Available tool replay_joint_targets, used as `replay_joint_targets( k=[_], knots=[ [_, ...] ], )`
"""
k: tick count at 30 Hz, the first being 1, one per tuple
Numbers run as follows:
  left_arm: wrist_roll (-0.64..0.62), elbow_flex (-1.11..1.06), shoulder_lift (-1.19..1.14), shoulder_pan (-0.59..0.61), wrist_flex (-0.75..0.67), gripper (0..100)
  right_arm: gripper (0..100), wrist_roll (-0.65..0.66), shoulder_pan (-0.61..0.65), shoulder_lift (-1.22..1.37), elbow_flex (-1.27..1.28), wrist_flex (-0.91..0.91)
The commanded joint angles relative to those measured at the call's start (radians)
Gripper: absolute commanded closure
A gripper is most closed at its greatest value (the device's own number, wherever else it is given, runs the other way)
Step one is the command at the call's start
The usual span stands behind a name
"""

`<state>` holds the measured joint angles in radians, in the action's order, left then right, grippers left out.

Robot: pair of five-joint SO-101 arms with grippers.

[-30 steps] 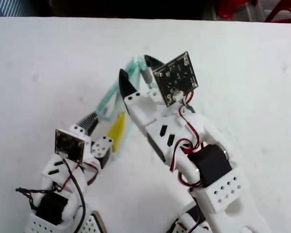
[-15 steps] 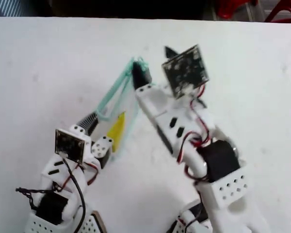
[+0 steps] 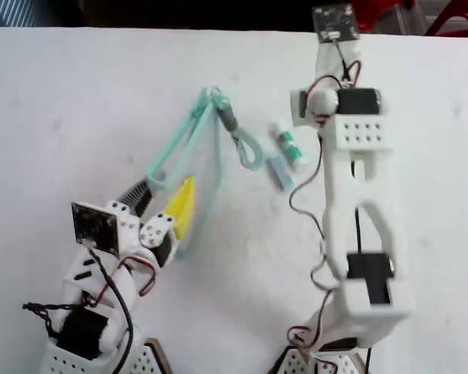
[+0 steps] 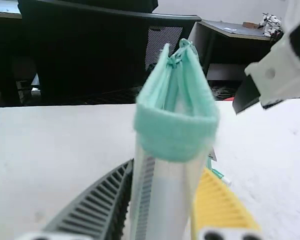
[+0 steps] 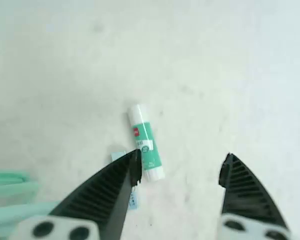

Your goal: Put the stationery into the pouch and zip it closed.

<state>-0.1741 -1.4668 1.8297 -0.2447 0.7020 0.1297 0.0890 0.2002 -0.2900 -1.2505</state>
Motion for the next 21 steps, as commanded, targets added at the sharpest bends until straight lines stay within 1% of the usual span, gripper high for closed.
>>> replay_joint_targets(
  k=[1,4,7,10,13,21],
  knots=[
    [-0.023,0.037,-0.008,0.038,0.006,82,75.9,0.012,0.002,0.134,-0.147,-0.087],
    [-0.025,0.035,-0.008,0.042,0.006,83,79.7,0.031,0.016,0.199,-0.186,-0.174],
    [-0.023,0.035,-0.008,0.042,0.006,85,86.7,0.133,0.038,0.232,-0.186,-0.234],
    [-0.023,0.035,-0.008,0.041,0.006,85,90.2,0.175,0.051,0.254,-0.184,-0.285],
    [-0.023,0.037,-0.008,0.041,0.006,85,90.3,0.181,0.067,0.277,-0.184,-0.291],
    [-0.023,0.037,-0.008,0.041,0.006,85,90.3,0.175,0.168,0.341,-0.184,-0.285]
  ],
)
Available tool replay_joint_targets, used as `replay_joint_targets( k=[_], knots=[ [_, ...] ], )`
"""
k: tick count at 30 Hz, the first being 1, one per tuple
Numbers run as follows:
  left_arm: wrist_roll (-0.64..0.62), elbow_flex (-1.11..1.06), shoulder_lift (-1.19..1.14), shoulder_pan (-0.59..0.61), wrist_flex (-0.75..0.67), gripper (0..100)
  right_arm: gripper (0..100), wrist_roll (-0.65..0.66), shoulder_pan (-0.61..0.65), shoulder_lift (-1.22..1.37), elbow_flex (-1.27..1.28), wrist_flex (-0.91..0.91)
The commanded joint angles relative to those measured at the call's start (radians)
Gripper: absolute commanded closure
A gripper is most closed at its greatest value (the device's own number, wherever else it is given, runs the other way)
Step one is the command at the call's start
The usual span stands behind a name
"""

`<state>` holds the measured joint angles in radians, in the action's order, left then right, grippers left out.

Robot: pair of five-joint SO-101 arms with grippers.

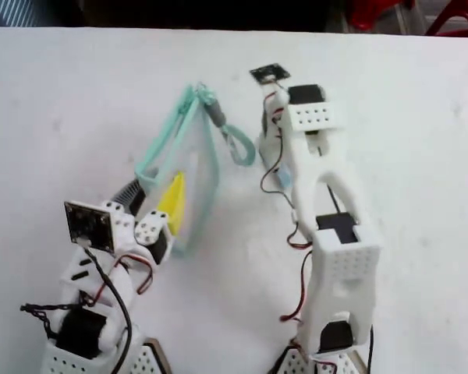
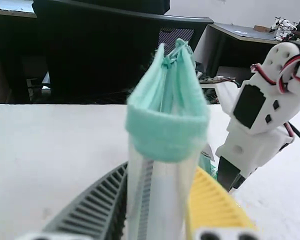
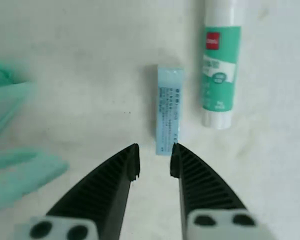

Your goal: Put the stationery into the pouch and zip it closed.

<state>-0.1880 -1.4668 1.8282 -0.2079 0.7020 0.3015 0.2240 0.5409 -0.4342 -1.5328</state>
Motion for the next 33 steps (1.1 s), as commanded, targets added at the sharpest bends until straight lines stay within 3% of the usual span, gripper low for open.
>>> replay_joint_targets(
  k=[1,5,13,25,33],
  knots=[
    [-0.009,0.037,-0.007,0.004,0.006,85,90.3,0.003,0.041,0.013,-0.040,0.008],
    [-0.009,0.037,-0.007,0.004,0.006,85,89.6,0.002,0.027,0.070,-0.048,0.051],
    [-0.009,0.037,-0.007,0.004,0.006,85,73.6,0.009,0.022,0.099,-0.049,0.077],
    [-0.008,0.037,-0.007,-0.002,0.005,85,73.8,0.011,0.018,0.107,-0.055,0.125],
    [-0.008,0.037,-0.007,-0.002,0.005,85,82.2,0.011,-0.010,0.251,-0.198,0.133]
  ],
)
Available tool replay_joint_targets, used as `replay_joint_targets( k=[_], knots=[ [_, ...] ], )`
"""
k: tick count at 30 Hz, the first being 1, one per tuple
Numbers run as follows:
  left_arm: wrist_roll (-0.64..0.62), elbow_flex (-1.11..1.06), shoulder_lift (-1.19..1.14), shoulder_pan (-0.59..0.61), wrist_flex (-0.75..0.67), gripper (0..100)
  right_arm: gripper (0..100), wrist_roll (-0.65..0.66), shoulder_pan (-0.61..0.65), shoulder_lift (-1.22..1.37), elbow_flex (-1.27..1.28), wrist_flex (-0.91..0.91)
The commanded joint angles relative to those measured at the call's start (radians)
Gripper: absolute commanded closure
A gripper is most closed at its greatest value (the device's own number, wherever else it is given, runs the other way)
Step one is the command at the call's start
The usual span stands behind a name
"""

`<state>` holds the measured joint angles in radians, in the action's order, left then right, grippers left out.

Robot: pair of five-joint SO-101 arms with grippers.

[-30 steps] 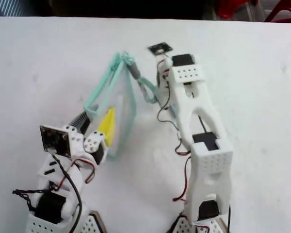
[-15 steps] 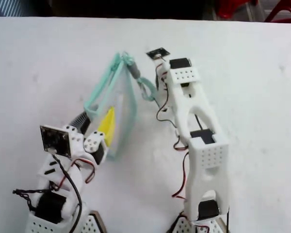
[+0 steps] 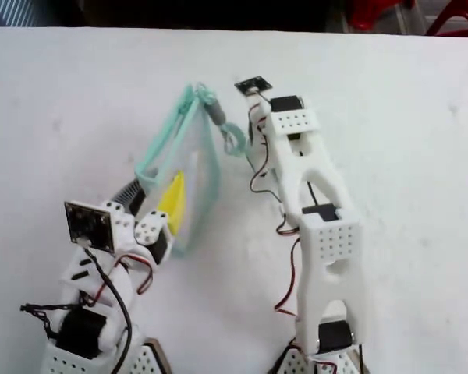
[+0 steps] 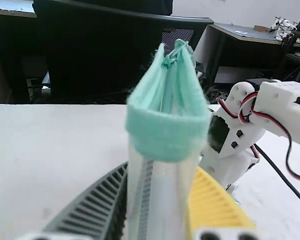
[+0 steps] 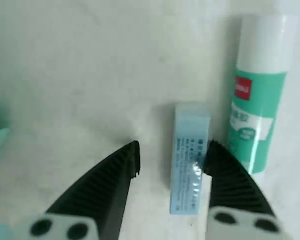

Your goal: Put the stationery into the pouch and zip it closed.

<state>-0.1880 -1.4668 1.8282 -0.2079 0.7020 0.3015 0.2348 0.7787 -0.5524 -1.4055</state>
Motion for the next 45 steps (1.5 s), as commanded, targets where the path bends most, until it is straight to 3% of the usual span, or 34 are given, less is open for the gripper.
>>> replay_joint_targets(
  k=[1,4,8,16,22,27,33,37,40,45],
  knots=[
    [-0.008,0.037,-0.007,-0.002,0.005,85,82.2,0.011,-0.024,0.031,-0.097,0.004],
    [-0.008,0.037,-0.007,-0.002,0.005,85,84.5,0.011,-0.044,0.065,-0.130,0.002],
    [-0.008,0.037,-0.007,-0.004,0.005,85,98.9,0.011,-0.076,0.041,-0.192,-0.041],
    [-0.008,0.037,-0.007,-0.004,0.005,85,98.1,0.011,-0.068,-0.163,-0.437,-0.315],
    [-0.009,0.041,-0.007,-0.041,0.009,80,98.1,0.006,-0.065,-0.410,-0.463,-0.314],
    [-0.009,0.037,-0.007,-0.105,0.012,80,98.1,0.002,0.071,-0.657,-0.473,-0.314],
    [-0.009,0.037,-0.007,-0.101,0.012,80,98.1,0.002,0.409,-0.937,-0.463,-0.275],
    [-0.009,0.037,-0.007,-0.101,0.012,80,98.1,0.002,0.598,-0.972,-0.463,-0.236],
    [-0.009,0.037,-0.007,-0.099,0.012,80,98.1,-0.005,0.616,-0.954,-0.457,-0.239],
    [-0.009,0.037,-0.007,-0.067,0.008,80,98.1,-0.143,0.591,-0.960,-0.453,-0.260]
  ],
)
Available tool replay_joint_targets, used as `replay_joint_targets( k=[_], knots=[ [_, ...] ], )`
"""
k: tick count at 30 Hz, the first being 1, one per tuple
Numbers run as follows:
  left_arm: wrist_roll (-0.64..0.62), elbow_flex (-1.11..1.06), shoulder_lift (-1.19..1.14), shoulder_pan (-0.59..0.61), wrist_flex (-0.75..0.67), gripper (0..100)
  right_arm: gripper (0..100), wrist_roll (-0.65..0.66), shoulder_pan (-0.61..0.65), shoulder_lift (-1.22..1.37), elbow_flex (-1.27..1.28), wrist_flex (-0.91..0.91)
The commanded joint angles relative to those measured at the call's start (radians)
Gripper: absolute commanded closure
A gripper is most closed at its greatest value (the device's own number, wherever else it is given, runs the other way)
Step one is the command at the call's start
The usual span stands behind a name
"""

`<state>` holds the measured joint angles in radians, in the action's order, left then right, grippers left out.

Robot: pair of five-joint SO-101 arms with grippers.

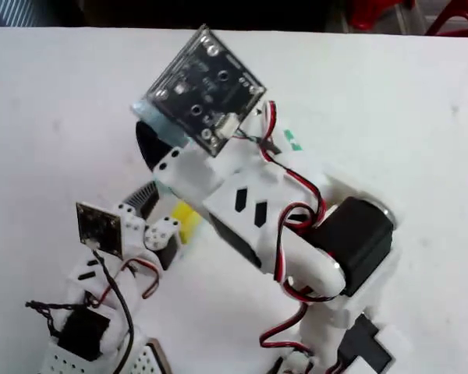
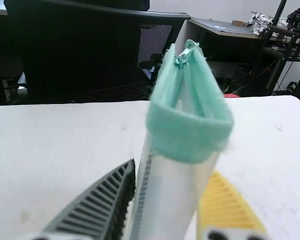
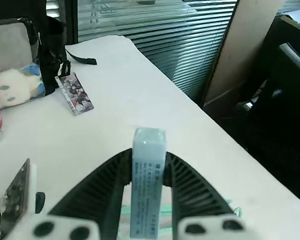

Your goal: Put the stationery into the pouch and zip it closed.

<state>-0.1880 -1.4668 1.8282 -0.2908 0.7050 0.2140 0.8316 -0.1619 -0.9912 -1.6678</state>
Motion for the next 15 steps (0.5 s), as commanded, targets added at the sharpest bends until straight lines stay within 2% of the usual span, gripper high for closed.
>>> replay_joint_targets(
  k=[1,10,15],
  knots=[
    [-0.009,0.038,-0.007,0.021,0.005,80,98.1,-0.055,-0.008,-0.024,-0.014,0.002],
    [-0.009,0.037,-0.007,0.015,0.008,80,98.1,-0.080,-0.025,-0.039,-0.018,0.104],
    [-0.009,0.037,-0.007,0.019,0.008,80,98.2,-0.095,0.010,-0.160,0.028,-0.035]
  ],
)
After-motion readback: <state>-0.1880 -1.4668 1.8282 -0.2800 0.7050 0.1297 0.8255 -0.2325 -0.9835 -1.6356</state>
